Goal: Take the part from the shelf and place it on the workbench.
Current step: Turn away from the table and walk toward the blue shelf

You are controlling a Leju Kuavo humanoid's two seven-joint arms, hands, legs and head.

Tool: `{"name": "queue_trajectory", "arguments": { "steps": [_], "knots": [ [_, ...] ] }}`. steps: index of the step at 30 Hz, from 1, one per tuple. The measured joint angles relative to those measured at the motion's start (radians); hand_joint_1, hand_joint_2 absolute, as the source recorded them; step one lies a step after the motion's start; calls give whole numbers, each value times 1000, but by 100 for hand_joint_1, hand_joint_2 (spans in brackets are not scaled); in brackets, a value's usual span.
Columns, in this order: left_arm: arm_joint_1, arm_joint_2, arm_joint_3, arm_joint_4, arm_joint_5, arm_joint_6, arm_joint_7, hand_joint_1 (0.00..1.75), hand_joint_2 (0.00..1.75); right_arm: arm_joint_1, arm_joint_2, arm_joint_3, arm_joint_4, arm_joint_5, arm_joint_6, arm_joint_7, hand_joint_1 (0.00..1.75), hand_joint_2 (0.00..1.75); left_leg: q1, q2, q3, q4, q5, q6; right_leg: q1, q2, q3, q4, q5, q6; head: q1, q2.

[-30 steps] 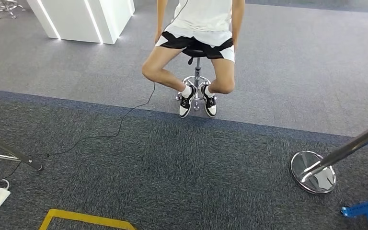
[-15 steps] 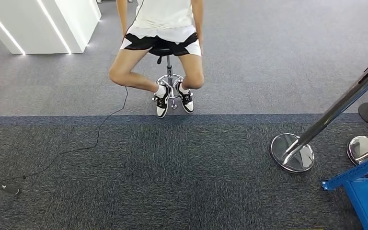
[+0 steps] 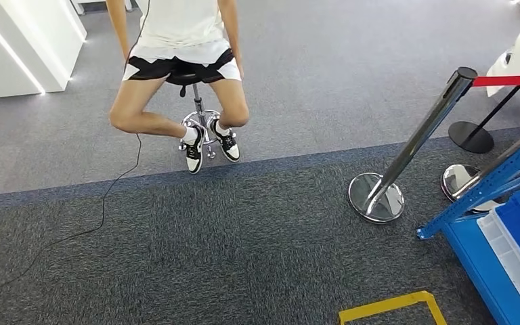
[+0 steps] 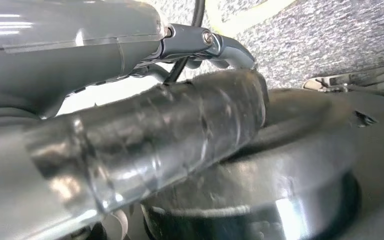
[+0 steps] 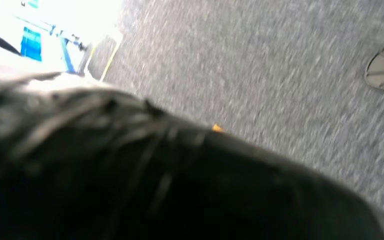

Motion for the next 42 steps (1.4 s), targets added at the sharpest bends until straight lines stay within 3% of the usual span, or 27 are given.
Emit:
{"name": "queue_trajectory", "arguments": {
  "steps": [2,3,4,5,8,10,12,13,15,17,18,19,20,22,23,24,26,28,30,32,34,35,36,37,39,41,42],
  "knots": [
    [2,1,0,-6,-15,8,3,0,0,-5,1,0,2,3,3,-2,0,0,0,28,1,-10,6,1,0,-52,-50,109,-67,8,0,0],
    [3,1,0,-7,-23,12,4,0,0,-7,2,1,2,3,5,-2,0,0,0,43,-2,-8,6,1,-4,-62,-76,166,-93,13,0,0],
    [3,2,0,-8,-29,15,5,0,0,-8,2,1,2,3,7,-1,0,0,0,57,-3,-7,5,0,-9,-67,-90,200,-102,19,0,0],
    [3,3,0,-10,-37,18,6,0,0,-8,2,1,2,3,10,0,0,0,2,70,-4,-5,3,-2,-14,-73,-86,198,-90,25,0,0],
    [-1,5,0,-16,-74,38,7,0,0,-7,2,0,3,3,13,1,0,0,6,103,-6,13,-11,-16,-26,-116,11,31,-7,39,0,0],
    [-4,6,0,-21,-102,66,7,0,0,-8,4,0,3,4,13,1,0,0,4,118,-9,28,-23,-30,-22,-133,45,-38,9,26,0,0],
    [-8,1,0,-27,-126,98,11,0,0,-7,5,1,5,8,13,1,0,0,3,133,-5,33,-29,-40,-17,-117,42,-41,9,6,-1,0],
    [-10,-2,0,-32,-135,105,15,0,0,-6,5,1,7,13,13,1,0,0,6,131,-4,38,-34,-46,-18,-109,40,-43,11,-1,-1,0],
    [-12,-5,0,-46,-142,102,25,0,0,-7,5,9,10,38,8,2,0,0,11,94,-23,89,-74,-56,-20,-94,38,-47,18,-15,-1,0],
    [-13,-6,0,-59,-141,90,31,0,0,-9,5,29,10,77,-4,4,0,0,15,51,-78,213,-145,-62,-17,-77,33,-48,23,-24,-1,0],
    [-14,-6,0,-63,-139,85,32,0,0,-9,5,40,10,92,-9,5,0,0,16,43,-107,279,-171,-62,-14,-67,31,-48,24,-26,-1,0],
    [-15,-6,0,-67,-138,80,34,0,0,-9,5,50,10,102,-13,6,0,0,17,40,-125,320,-180,-62,-12,-57,30,-48,25,-27,-1,0],
    [-17,-5,0,-69,-136,73,38,0,0,-9,5,59,10,107,-15,7,0,0,17,39,-126,327,-168,-60,-11,-45,31,-47,25,-27,-1,0],
    [-18,-5,0,-71,-129,60,53,0,0,-9,6,70,10,107,-16,10,0,0,17,23,-79,226,-96,-53,-10,-20,34,-47,26,-26,-1,0],
    [-18,-5,0,-71,-126,54,61,0,0,-9,8,73,10,104,-15,12,0,0,16,-3,-49,156,-62,-48,-10,-7,34,-45,27,-24,-1,0],
    [-17,-5,0,-71,-124,50,66,0,0,-11,9,75,10,102,-15,14,0,0,16,-26,-26,96,-39,-44,-10,5,32,-44,29,-20,-1,0],
    [-17,-5,1,-71,-123,46,70,0,0,-12,11,78,10,101,-13,15,0,0,14,-52,-13,48,-31,-40,-14,26,22,-43,37,-7,-1,0],
    [-18,-5,1,-72,-122,45,71,0,0,-9,11,81,10,101,-13,15,0,0,14,-32,-11,37,-23,-34,-19,40,14,-43,43,6,-1,0],
    [-17,-7,2,-72,-120,44,73,0,0,-8,12,82,11,101,-13,15,0,0,16,-5,-4,19,-10,-20,-16,5,-4,-6,17,13,0,0],
    [-15,-7,4,-72,-110,38,83,0,0,-12,14,83,12,101,-13,15,0,0,13,26,-5,11,-3,-11,-13,-50,-54,103,-47,16,1,0],
    [-17,-7,9,-72,-96,29,98,0,0,-14,15,84,12,101,-12,15,0,0,9,54,-12,14,-4,-9,-16,-68,-100,207,-91,20,2,0],
    [-18,-7,12,-72,-92,27,105,0,0,-14,15,84,12,101,-12,15,0,0,9,67,-14,16,-5,-10,-18,-72,-101,217,-86,22,2,0],
    [-19,-8,15,-71,-89,26,111,0,0,-14,15,84,12,101,-12,16,0,0,9,79,-16,19,-7,-11,-19,-77,-82,189,-65,24,2,0],
    [-20,-8,18,-71,-88,25,115,0,0,-13,15,84,12,101,-12,16,0,0,9,90,-17,24,-10,-13,-21,-89,-43,126,-33,26,2,0],
    [-20,-8,24,-69,-90,26,113,0,0,-14,15,84,11,100,-12,17,0,0,6,109,-16,34,-19,-22,-20,-129,26,4,5,21,2,0],
    [-15,-7,28,-68,-101,37,95,0,0,-15,16,84,11,93,-11,18,0,0,2,124,-15,41,-26,-34,-14,-145,43,-33,7,10,1,0],
    [-12,-7,29,-68,-108,45,84,0,0,-15,16,84,11,88,-9,19,0,0,1,132,-13,42,-28,-39,-12,-137,40,-35,11,5,1,0]
  ]
}}
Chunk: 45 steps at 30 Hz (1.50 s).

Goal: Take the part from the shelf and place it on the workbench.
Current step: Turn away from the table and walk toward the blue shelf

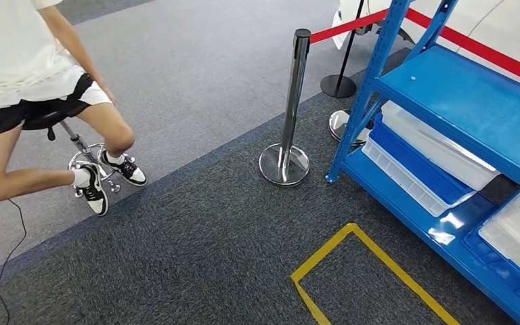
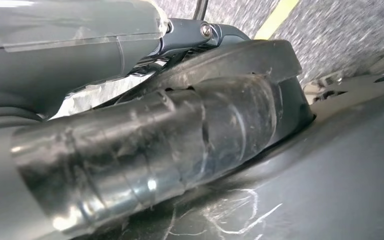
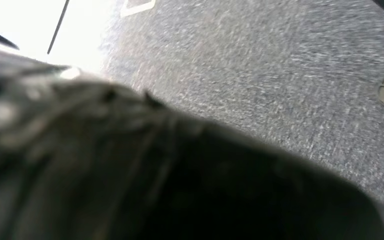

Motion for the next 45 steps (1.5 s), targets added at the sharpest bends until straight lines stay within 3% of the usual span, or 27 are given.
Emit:
{"name": "queue_trajectory", "arguments": {
  "steps": [1,3,5,7,8,9,10,12,14,16,18,19,21,23,24,25,27,29,32,34,36,37,38,39,41,43,45],
  "knots": [
    [2,0,0,0,-6,7,-9,0,0,1,0,0,0,-5,2,1,0,0,1,5,2,-1,-2,-5,-1,11,-2,0,2,-7,0,0],
    [4,2,0,-1,-13,16,-17,0,0,1,1,0,1,-13,5,2,0,0,4,-25,-6,26,-25,-17,-6,29,-4,-7,9,-20,-1,0],
    [4,3,1,-3,-16,18,-21,0,0,-2,3,-1,1,-19,-1,9,0,0,9,-75,-50,127,-89,-25,-7,45,-8,-10,16,-30,-1,0],
    [2,3,3,-4,-17,21,-23,0,0,-6,10,-2,1,-23,-23,36,0,0,10,-90,-104,254,-143,-26,-5,66,-13,-9,18,-34,-1,0],
    [1,3,4,-4,-16,22,-23,0,0,-7,15,-3,1,-26,-35,52,0,0,10,-91,-114,281,-144,-26,-3,78,-13,-8,19,-34,-1,0],
    [0,3,5,-4,-16,23,-23,0,0,-8,21,-4,1,-27,-45,65,0,0,10,-92,-108,272,-125,-24,-2,92,-12,-7,19,-34,-1,0],
    [0,3,6,-4,-15,22,-22,0,0,-9,26,-5,1,-29,-51,72,0,0,10,-96,-85,224,-89,-20,-2,107,-11,-6,19,-34,-1,0],
    [4,4,8,-4,-14,22,-20,0,0,-13,37,-5,1,-31,-54,77,0,0,10,-134,-29,90,-19,-11,-1,132,-11,-5,20,-31,-1,0],
    [6,5,9,-4,-14,22,-19,0,0,-18,47,-6,1,-32,-51,86,0,0,9,-166,-2,12,2,-5,-2,154,-19,-3,26,-22,-1,0],
    [5,6,10,-4,-14,22,-18,0,0,-20,53,-8,1,-35,-39,105,0,0,9,-157,3,-4,3,-1,-4,173,-29,-7,35,-7,-1,0],
    [3,5,12,-5,-14,22,-16,0,0,-19,57,-10,0,-40,-26,119,0,0,14,-135,9,-21,16,9,-1,152,-39,7,25,2,1,0],
    [4,5,14,-5,-14,21,-16,0,0,-21,58,-11,-2,-42,-22,123,0,0,16,-122,11,-30,22,15,1,127,-53,38,3,4,1,0],
    [8,5,20,-6,-14,20,-15,0,0,-26,60,-12,-5,-45,-19,125,0,0,16,-95,10,-36,27,22,1,80,-108,153,-61,8,3,0],
    [10,6,23,-6,-14,20,-15,0,0,-27,60,-12,-8,-47,-17,125,0,0,15,-68,7,-33,25,22,-4,67,-152,249,-92,16,3,0],
    [10,6,25,-6,-14,20,-14,0,0,-27,60,-13,-10,-48,-14,125,0,0,16,-55,7,-31,22,20,-7,63,-148,247,-79,21,3,0],
    [10,6,25,-6,-13,19,-14,0,0,-26,60,-13,-11,-49,-12,125,0,0,18,-44,8,-28,19,17,-11,56,-125,208,-51,25,3,0],
    [9,8,26,-6,-12,19,-13,0,0,-25,60,-14,-12,-51,-8,124,0,0,19,-26,7,-15,7,5,-13,23,-55,77,2,29,4,0],
    [9,10,26,-6,-11,19,-11,0,0,-27,62,-15,-15,-52,-6,122,0,0,14,-12,5,-3,-5,-9,-9,4,-23,12,15,17,3,0],
    [8,13,27,-6,-11,19,-9,0,0,-27,63,-17,-18,-53,-3,122,0,0,14,2,12,2,-14,-22,-6,29,-27,10,15,-7,3,0],
    [6,14,28,-6,-11,19,-10,0,0,-28,63,-18,-19,-54,-3,121,0,0,19,-34,-4,45,-48,-31,-8,46,-27,5,19,-19,2,0],
    [5,14,31,-6,-11,18,-12,0,0,-29,64,-19,-20,-54,-3,117,0,0,21,-78,-59,165,-113,-36,-7,61,-28,3,21,-27,2,0],
    [5,14,33,-6,-11,17,-14,0,0,-29,64,-19,-20,-54,-3,114,0,0,21,-86,-90,231,-138,-35,-5,71,-29,3,21,-28,2,0],
    [3,14,36,-6,-11,17,-15,0,0,-29,64,-19,-21,-54,-3,111,0,0,21,-89,-111,275,-146,-33,-3,83,-28,4,21,-29,2,0],
    [3,14,39,-6,-11,16,-16,0,0,-29,63,-19,-21,-54,-3,108,0,0,20,-90,-117,284,-134,-29,0,96,-27,4,21,-30,2,0],
    [3,14,45,-6,-10,15,-16,0,0,-29,64,-19,-21,-55,-3,104,0,0,16,-105,-81,193,-60,-14,4,125,-23,4,22,-30,2,0],
    [7,17,49,-6,-10,13,-16,0,0,-29,68,-19,-22,-56,-3,104,0,0,13,-162,-36,71,2,4,2,151,-24,4,23,-27,3,0],
    [9,20,51,-7,-10,11,-16,0,0,-28,72,-19,-23,-56,-3,104,0,0,9,-195,-17,18,11,13,-5,173,-34,4,29,-17,3,0]
  ]
}}
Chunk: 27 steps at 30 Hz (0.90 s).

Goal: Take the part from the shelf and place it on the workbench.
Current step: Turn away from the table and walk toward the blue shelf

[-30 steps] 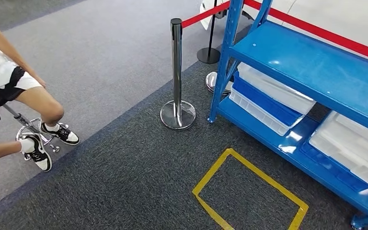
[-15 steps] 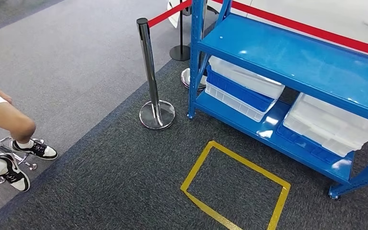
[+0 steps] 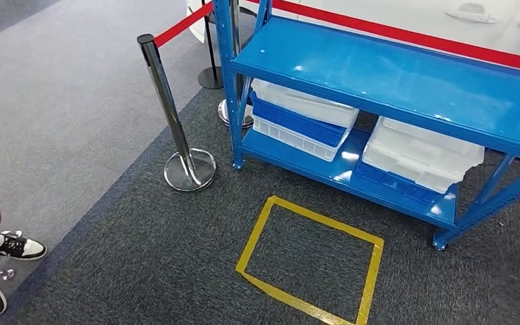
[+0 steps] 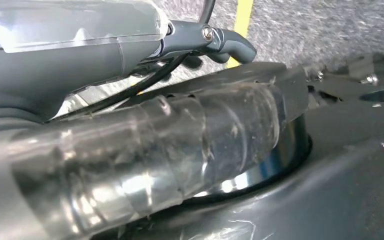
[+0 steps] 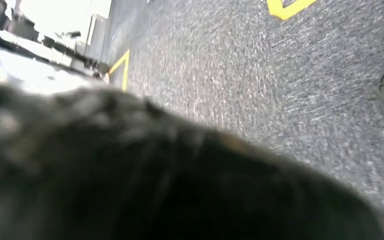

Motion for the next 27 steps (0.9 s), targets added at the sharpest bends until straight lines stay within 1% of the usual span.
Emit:
{"name": "queue_trajectory", "arguments": {
  "steps": [1,2,3,4,5,6,7,8,9,10,11,12,13,14,15,16,17,18,19,20,21,22,23,24,25,26,27],
  "knots": [
    [-1,0,0,0,0,0,0,0,0,1,0,0,0,0,0,0,0,0,-1,9,4,-11,1,0,-2,12,-4,-3,4,7,0,0],
    [-2,-1,1,-1,0,-1,0,0,0,2,0,0,-1,0,0,0,0,0,2,23,10,-24,2,0,-2,17,-7,-4,7,13,0,0],
    [-2,-1,1,-1,0,-1,0,0,0,2,0,0,-1,0,0,0,0,0,6,37,16,-38,7,1,1,3,-9,0,5,19,0,0],
    [-2,-2,1,-1,-1,-2,-1,0,0,2,0,0,-1,0,-1,0,0,0,9,52,23,-51,13,3,5,-23,-18,19,-9,23,1,0],
    [-1,-3,1,-2,-1,-2,-1,0,0,1,-1,0,-2,0,-1,0,0,0,11,68,29,-61,18,4,8,-55,-37,59,-33,26,2,0],
    [1,-3,1,-2,-1,-3,-1,0,0,1,-1,0,-3,0,-1,-1,0,0,9,83,31,-65,19,6,9,-85,-64,112,-61,30,2,0],
    [3,-3,1,-2,-1,-3,-1,0,0,0,-1,0,-3,0,-1,-1,0,0,8,99,32,-65,18,7,7,-98,-97,176,-89,34,2,0],
    [5,-3,1,-2,-1,-4,-1,0,0,0,-1,0,-3,0,-1,-1,0,0,7,114,33,-64,15,7,4,-104,-122,225,-103,38,2,0],
    [5,-2,1,-2,-1,-4,-1,0,0,1,-1,0,-4,0,-1,-1,0,0,7,129,34,-63,12,5,1,-109,-130,242,-99,42,2,0],
    [5,-2,1,-2,-1,-4,-1,0,0,2,-2,0,-4,0,-2,-1,0,0,8,143,37,-62,8,3,-2,-114,-119,224,-78,45,2,0],
    [5,-2,1,-2,-1,-4,-1,0,0,4,-3,0,-4,0,-2,-1,0,0,9,154,41,-60,3,0,-4,-124,-87,166,-44,47,2,0],
    [5,-2,1,-2,-2,-4,-1,0,0,4,-4,1,-5,0,-2,-1,0,0,9,165,44,-57,-3,-5,-3,-144,-48,95,-18,46,2,0],
    [5,-2,1,-2,-3,-4,-1,0,0,3,-4,1,-5,0,-2,-1,0,0,7,174,48,-53,-11,-12,-1,-158,-16,37,1,40,2,0],
    [5,-2,1,-2,-3,-4,0,0,0,3,-4,1,-6,0,-2,-1,0,0,5,183,50,-50,-17,-18,2,-168,4,1,7,31,2,0],
    [5,-2,1,-2,-4,-4,0,0,0,2,-4,1,-6,0,-2,-1,0,0,2,190,53,-47,-23,-24,5,-170,10,-13,4,22,2,0],
    [4,-1,1,-2,-4,-4,1,0,0,3,-4,0,-6,0,-2,-1,0,0,1,197,56,-47,-28,-29,7,-160,10,-12,3,13,2,0],
    [3,-1,1,-2,-4,-3,1,0,0,4,-4,0,-6,0,-2,-1,0,0,2,200,60,-46,-32,-34,5,-150,11,-12,2,7,2,0],
    [2,-1,1,-2,-4,-3,1,0,0,4,-4,0,-6,0,-1,-1,0,0,4,190,60,-38,-41,-40,3,-141,12,-14,1,0,2,0],
    [2,0,1,-2,-4,-3,0,0,0,4,-4,1,-6,0,-1,-1,0,0,7,170,52,-12,-60,-45,0,-133,14,-16,2,-6,1,0],
    [3,0,1,-2,-4,-3,0,0,0,3,-3,1,-7,0,-1,-1,0,0,9,145,31,34,-87,-49,-3,-124,15,-18,2,-11,1,0],
    [3,0,1,-2,-4,-3,-2,0,0,3,-3,1,-7,0,-1,-1,0,0,11,122,-1,100,-120,-52,-2,-116,15,-18,1,-15,1,0],
    [2,0,1,-2,-4,-4,-3,0,0,2,-3,1,-7,0,-1,-1,0,0,12,110,-39,172,-150,-54,-2,-107,16,-18,0,-17,1,0],
    [1,0,1,-2,-4,-4,-4,0,0,2,-3,0,-7,0,-2,-1,0,0,13,105,-70,228,-164,-55,-1,-95,17,-18,-1,-18,1,0],
    [-1,0,1,-2,-4,-4,-5,0,0,2,-3,0,-7,0,-2,-1,0,0,13,104,-88,253,-157,-55,-1,-82,20,-18,-3,-18,1,0],
    [-2,0,2,-2,-4,-4,-5,0,0,2,-3,0,-7,0,-2,-1,0,0,14,102,-87,238,-128,-54,-1,-68,24,-17,-4,-17,1,0],
    [-3,0,2,-2,-4,-4,-5,0,0,2,-3,0,-7,0,-2,-1,0,0,15,96,-71,188,-84,-52,-2,-53,29,-17,-7,-15,1,0],
    [-2,0,2,-2,-4,-4,-5,0,0,2,-3,0,-7,0,-1,-1,0,0,16,79,-49,121,-39,-49,-3,-39,33,-17,-10,-13,1,0]
  ]
}}
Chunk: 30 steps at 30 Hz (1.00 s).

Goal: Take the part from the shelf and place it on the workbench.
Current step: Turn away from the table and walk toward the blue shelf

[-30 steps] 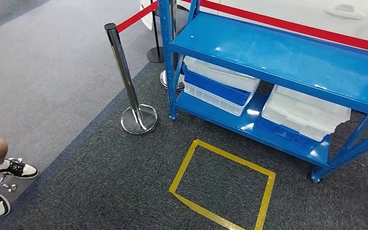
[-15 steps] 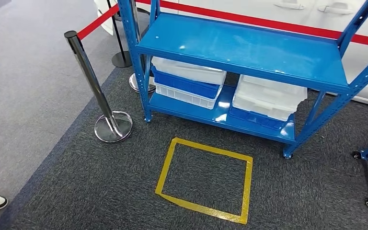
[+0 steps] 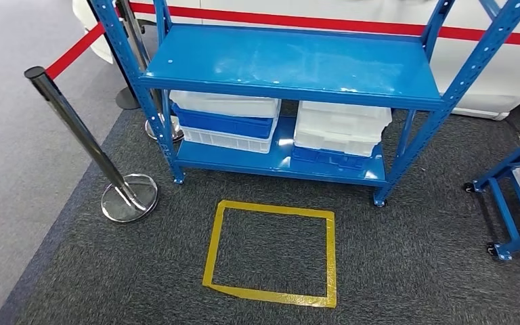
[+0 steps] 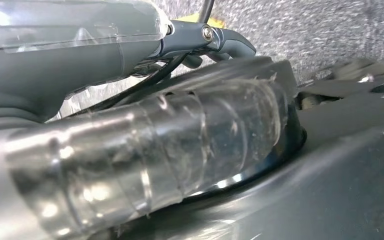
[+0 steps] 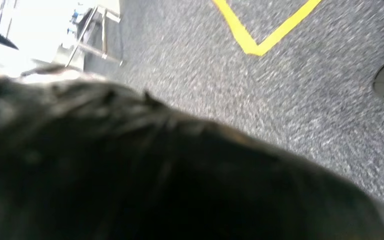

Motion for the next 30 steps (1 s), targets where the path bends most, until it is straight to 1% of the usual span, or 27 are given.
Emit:
{"name": "queue_trajectory", "arguments": {
  "steps": [1,2,3,4,6,7,9,10,11,12,13,14,15,16,17,18,19,21,22,23,24,25,26,27,28,29,30],
  "knots": [
    [1,0,0,0,0,0,0,0,0,1,0,0,0,0,0,0,0,0,2,-29,19,-57,32,3,-1,12,0,1,-2,4,0,0],
    [1,0,0,0,0,-1,0,0,0,0,0,0,-1,0,0,-1,0,0,4,-54,32,-103,47,6,0,23,-4,3,-2,9,0,0],
    [1,0,0,0,-1,-1,0,0,0,0,0,0,-1,0,0,-2,0,0,4,-73,37,-124,48,7,-1,32,-11,5,-1,15,0,0],
    [1,0,0,0,-1,-2,-1,0,0,0,0,0,-2,0,0,-4,0,0,3,-78,36,-132,43,10,-2,41,-18,9,4,22,0,0],
    [-1,-1,0,0,-3,-3,-2,0,0,2,-1,0,-2,0,0,-10,0,0,4,-56,47,-145,42,20,-2,47,-24,18,12,36,0,0],
    [-1,-1,0,0,-4,-5,-3,0,0,4,-2,0,-2,0,0,-13,0,0,5,-42,56,-153,42,27,1,32,-29,32,10,41,1,0],
    [2,1,0,0,-7,-14,-3,0,0,3,-4,0,-2,0,1,-17,0,0,8,-14,74,-163,42,35,7,-15,-64,105,-26,44,2,0],
    [4,4,0,0,-9,-20,-3,0,0,1,-3,0,-3,0,1,-19,0,0,6,1,77,-164,40,39,8,-37,-96,161,-54,46,2,0],
    [6,7,0,0,-10,-27,-3,0,0,0,-2,0,-4,0,2,-21,0,0,4,16,78,-164,37,41,8,-51,-128,216,-77,47,2,0],
    [8,11,0,0,-12,-33,-3,0,0,0,-2,0,-4,0,2,-24,0,0,1,31,80,-163,32,42,7,-59,-150,251,-86,47,2,0],
    [9,13,0,0,-12,-37,-3,0,0,1,-1,0,-5,0,2,-28,0,0,0,45,83,-163,27,42,7,-66,-155,256,-79,47,2,0],
    [8,14,0,0,-13,-40,-3,0,0,3,-2,0,-5,1,2,-32,0,0,-1,58,88,-163,20,40,8,-73,-139,226,-55,45,2,0],
    [8,15,0,0,-13,-41,-3,0,0,5,-3,0,-5,1,2,-34,0,0,-1,69,96,-163,14,38,9,-82,-108,167,-21,42,2,0],
    [8,15,0,0,-13,-41,-3,0,0,6,-4,0,-5,2,2,-35,0,0,-1,81,105,-163,8,36,12,-100,-75,106,2,37,2,0],
    [8,15,0,0,-14,-42,-3,0,0,5,-4,1,-6,2,2,-35,0,0,-3,91,113,-163,1,31,18,-121,-52,57,7,29,2,0],
    [8,16,1,0,-14,-43,-3,0,0,4,-5,1,-6,2,2,-36,0,0,-5,101,118,-163,-5,26,23,-138,-38,27,4,20,2,0],
    [8,16,1,0,-14,-45,-3,0,0,3,-5,1,-7,2,2,-37,0,0,-8,111,125,-162,-10,20,26,-148,-36,18,-5,12,1,0],
    [6,18,1,0,-14,-47,-3,0,0,5,-5,1,-7,-1,3,-43,0,0,-11,121,137,-157,-17,9,23,-137,-31,14,-5,-3,1,0],
    [5,19,1,0,-14,-48,-3,0,0,8,-5,1,-7,-4,5,-48,0,0,-11,112,139,-144,-20,4,21,-129,-22,11,-3,-8,1,0],
    [5,19,1,0,-14,-49,-3,0,0,10,-5,1,-8,-6,7,-55,0,0,-9,92,127,-115,-26,0,18,-123,-12,8,-6,-13,1,0],
    [4,20,1,0,-14,-51,-3,0,0,10,-5,1,-8,-9,8,-62,0,0,-6,69,100,-66,-38,-4,16,-117,-2,5,-9,-18,0,0],
    [4,20,2,0,-14,-52,-4,0,0,10,-5,1,-8,-10,9,-67,0,0,-4,46,62,-2,-59,-7,15,-112,4,4,-13,-22,0,0],
    [5,21,3,0,-14,-54,-5,0,0,9,-5,1,-8,-10,9,-70,0,0,-3,32,16,64,-85,-10,15,-104,10,4,-19,-25,0,0],
    [3,21,4,0,-14,-54,-6,0,0,8,-5,1,-8,-10,10,-71,0,0,-3,27,-23,113,-109,-12,16,-97,17,4,-26,-26,0,0],
    [2,21,5,0,-14,-55,-6,0,0,7,-5,1,-9,-9,10,-71,0,0,-3,25,-49,133,-119,-13,16,-90,26,4,-34,-26,0,0],
    [0,21,6,0,-14,-55,-7,0,0,8,-6,1,-9,-9,11,-71,0,0,-3,25,-58,120,-106,-11,17,-83,39,4,-42,-25,0,0],
    [-1,21,6,0,-14,-55,-6,0,0,8,-6,1,-9,-9,12,-71,0,0,-3,25,-53,77,-71,-6,18,-78,53,4,-51,-24,0,0]
  ]
}}
